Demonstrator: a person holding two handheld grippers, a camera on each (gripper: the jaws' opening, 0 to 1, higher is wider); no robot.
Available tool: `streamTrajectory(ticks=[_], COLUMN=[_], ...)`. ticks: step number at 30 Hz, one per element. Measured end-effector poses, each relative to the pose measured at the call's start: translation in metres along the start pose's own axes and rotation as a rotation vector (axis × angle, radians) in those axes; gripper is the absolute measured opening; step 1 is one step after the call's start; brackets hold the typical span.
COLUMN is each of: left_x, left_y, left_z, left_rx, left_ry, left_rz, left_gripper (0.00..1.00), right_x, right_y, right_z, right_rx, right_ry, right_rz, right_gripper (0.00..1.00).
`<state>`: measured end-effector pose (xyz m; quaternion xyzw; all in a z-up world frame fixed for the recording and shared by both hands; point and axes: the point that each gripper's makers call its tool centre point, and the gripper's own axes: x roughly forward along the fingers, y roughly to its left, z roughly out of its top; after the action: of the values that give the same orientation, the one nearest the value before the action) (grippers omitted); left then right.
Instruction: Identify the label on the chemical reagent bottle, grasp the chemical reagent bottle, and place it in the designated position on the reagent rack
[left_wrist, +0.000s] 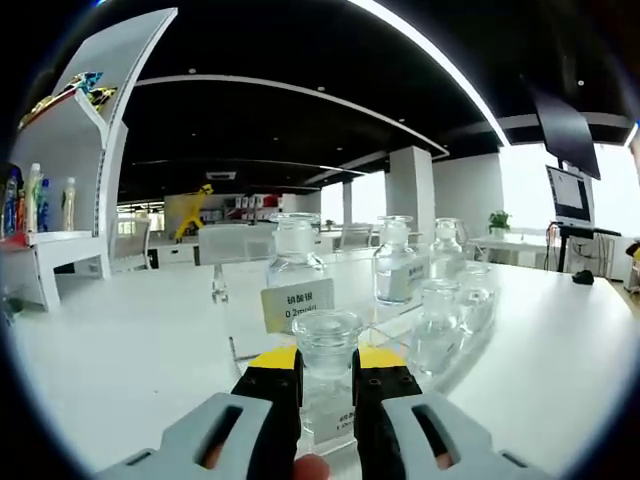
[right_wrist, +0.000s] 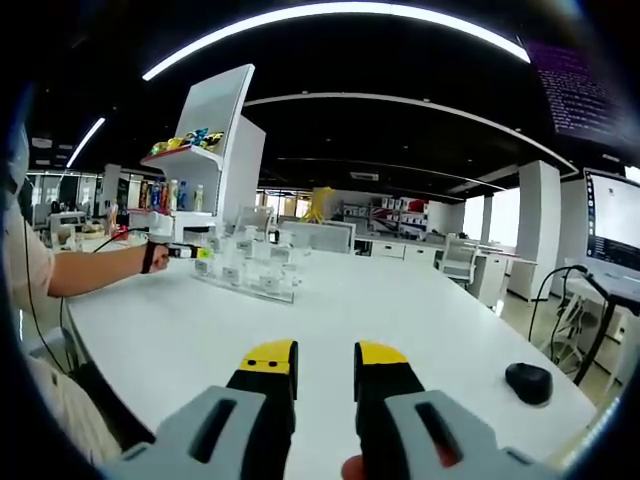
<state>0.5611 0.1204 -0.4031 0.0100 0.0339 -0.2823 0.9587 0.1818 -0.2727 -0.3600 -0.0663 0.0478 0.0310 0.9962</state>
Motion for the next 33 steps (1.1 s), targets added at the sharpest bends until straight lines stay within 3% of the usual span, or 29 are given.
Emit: streamTrajectory(ticks=[17,33], left_x=[0.001,-0.012], left_y=[0.001,-0.004], left_z=[-0.001,0.004], left_rx=[-0.012,0.021], left_ry=[0.001,-0.026], left_rz=[-0.007,0.019], left_gripper=[0.24,0.31], right_x=[0.000,-0.002], right_y=[0.001,0.004], right_z=[0.000,0.001], right_rx=[0.001,0.001], right_ry=[-0.001,-0.003], right_rz=[0.001,0.007], right_gripper=[0.22,0.22])
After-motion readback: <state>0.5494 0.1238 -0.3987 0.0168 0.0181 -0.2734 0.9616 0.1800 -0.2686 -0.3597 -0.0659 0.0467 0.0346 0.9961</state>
